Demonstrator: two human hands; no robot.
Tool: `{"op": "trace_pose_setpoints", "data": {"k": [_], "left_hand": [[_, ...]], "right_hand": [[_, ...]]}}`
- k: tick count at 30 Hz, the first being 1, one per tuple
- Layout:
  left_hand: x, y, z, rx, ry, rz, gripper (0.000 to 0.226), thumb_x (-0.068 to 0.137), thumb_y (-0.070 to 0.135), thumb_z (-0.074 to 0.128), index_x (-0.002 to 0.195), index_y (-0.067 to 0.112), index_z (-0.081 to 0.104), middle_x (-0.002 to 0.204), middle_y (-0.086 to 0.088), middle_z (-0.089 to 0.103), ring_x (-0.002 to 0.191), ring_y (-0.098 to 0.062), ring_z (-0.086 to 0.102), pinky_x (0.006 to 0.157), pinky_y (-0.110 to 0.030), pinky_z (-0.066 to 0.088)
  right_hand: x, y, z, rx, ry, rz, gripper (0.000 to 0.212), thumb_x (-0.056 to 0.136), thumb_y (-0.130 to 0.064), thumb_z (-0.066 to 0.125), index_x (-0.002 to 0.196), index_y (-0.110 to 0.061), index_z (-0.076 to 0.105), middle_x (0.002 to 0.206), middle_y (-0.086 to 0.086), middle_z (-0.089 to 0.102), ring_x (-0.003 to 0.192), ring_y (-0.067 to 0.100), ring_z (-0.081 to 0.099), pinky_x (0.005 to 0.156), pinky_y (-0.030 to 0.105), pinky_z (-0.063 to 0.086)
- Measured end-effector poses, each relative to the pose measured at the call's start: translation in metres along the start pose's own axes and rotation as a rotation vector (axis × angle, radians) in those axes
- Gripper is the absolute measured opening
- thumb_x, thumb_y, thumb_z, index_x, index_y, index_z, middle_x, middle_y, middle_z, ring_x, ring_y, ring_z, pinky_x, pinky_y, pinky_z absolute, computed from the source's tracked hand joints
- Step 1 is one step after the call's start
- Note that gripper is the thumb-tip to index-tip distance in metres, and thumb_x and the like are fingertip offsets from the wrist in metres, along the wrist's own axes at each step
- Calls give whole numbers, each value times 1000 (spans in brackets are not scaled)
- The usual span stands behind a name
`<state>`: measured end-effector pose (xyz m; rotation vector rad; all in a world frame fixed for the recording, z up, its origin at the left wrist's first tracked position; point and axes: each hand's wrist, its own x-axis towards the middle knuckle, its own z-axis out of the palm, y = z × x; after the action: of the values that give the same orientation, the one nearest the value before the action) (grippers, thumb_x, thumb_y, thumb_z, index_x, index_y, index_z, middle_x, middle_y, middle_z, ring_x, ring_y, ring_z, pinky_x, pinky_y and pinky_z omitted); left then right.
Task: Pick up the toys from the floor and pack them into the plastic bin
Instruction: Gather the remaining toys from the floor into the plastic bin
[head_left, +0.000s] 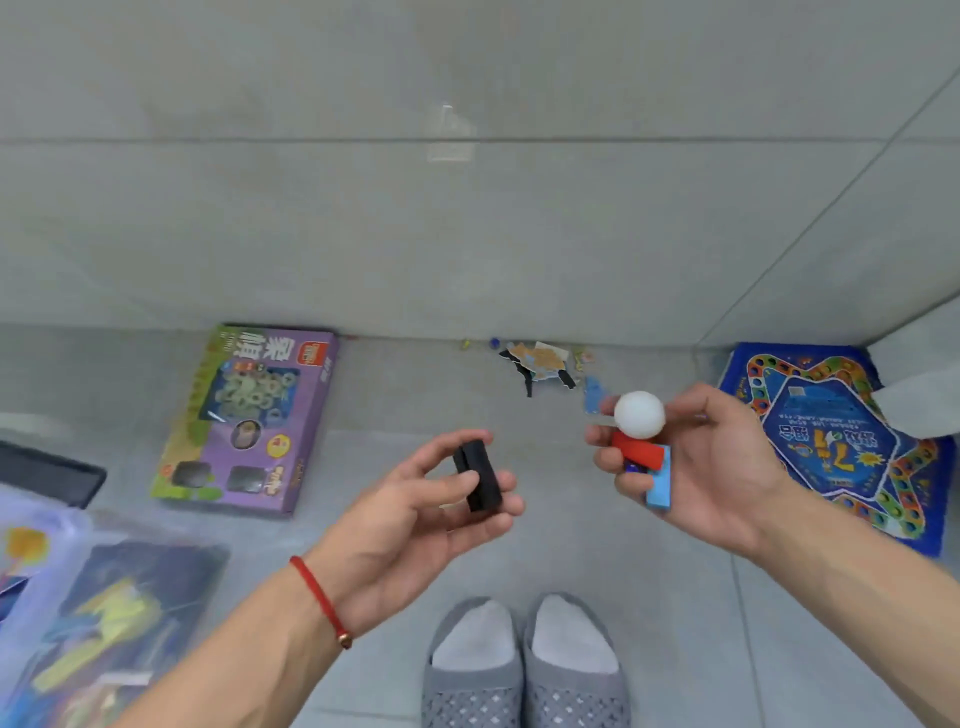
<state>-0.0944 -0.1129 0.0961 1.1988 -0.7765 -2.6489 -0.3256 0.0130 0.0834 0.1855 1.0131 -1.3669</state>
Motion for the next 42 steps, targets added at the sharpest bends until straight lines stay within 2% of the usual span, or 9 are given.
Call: {"op": "trace_pose_setpoints", "data": {"k": [5,9,14,17,23,26,33,37,42], "left_hand": [[-107,16,-24,-203,61,151,34,85,6,46,117,6,58,104,-26,62,92,-40,62,77,-39,57],[-199,32,-67,-294,214,314,41,89,13,48,129,3,54,119,-28,60,109,-44,62,92,-45,54],[-301,43,-147,-463,445,553,47,87,13,51,132,0,49,137,-34,49,118,-46,58,101,-53,48],[-344,42,-179,-506,573,619,52,84,15,52,134,2,46,138,-34,44,117,-46,57,101,-57,46],[-383,36,-190,-468,766,660,48,84,21,49,131,16,47,146,-30,34,133,-53,37,102,-73,32],[-385,39,-181,-464,864,678,36,82,21,52,118,18,57,155,-24,21,146,-44,15,105,-68,32],[-317,35,-122,-140,719,642,37,88,12,52,123,13,62,121,-10,59,111,-23,58,97,-49,52],[-232,30,-61,111,542,547,37,76,11,59,112,13,65,101,-7,65,93,-21,59,89,-45,55],[-108,13,1,353,420,359,25,87,2,54,109,14,62,97,-8,59,89,-22,56,80,-41,55]], "right_hand": [[-43,5,119,-444,-30,41,37,93,-36,55,105,-2,65,93,22,65,66,24,59,48,27,48],[-61,41,225,-791,-49,138,21,93,-14,64,109,-2,58,94,18,62,61,19,65,48,23,56],[-60,112,350,-958,-200,191,26,92,-8,65,114,-4,54,94,16,62,57,22,68,55,31,61],[-54,163,406,-999,-262,184,43,89,-5,66,127,-1,47,109,20,54,69,32,66,61,43,62],[-58,212,446,-1108,-386,102,44,70,-18,80,109,-19,59,124,13,57,113,41,59,86,57,57],[-60,208,445,-1062,-332,91,32,87,-15,65,118,-10,59,116,17,54,118,44,48,85,63,55],[-67,100,354,-1289,-214,55,37,94,-20,61,123,2,63,117,22,60,103,35,66,95,48,56],[-64,17,247,-1253,66,-48,34,97,-18,57,125,1,62,116,20,65,99,32,66,92,44,55],[-43,-53,86,-1210,488,-18,37,99,-24,56,126,1,60,114,17,67,94,30,66,84,40,55]]}}
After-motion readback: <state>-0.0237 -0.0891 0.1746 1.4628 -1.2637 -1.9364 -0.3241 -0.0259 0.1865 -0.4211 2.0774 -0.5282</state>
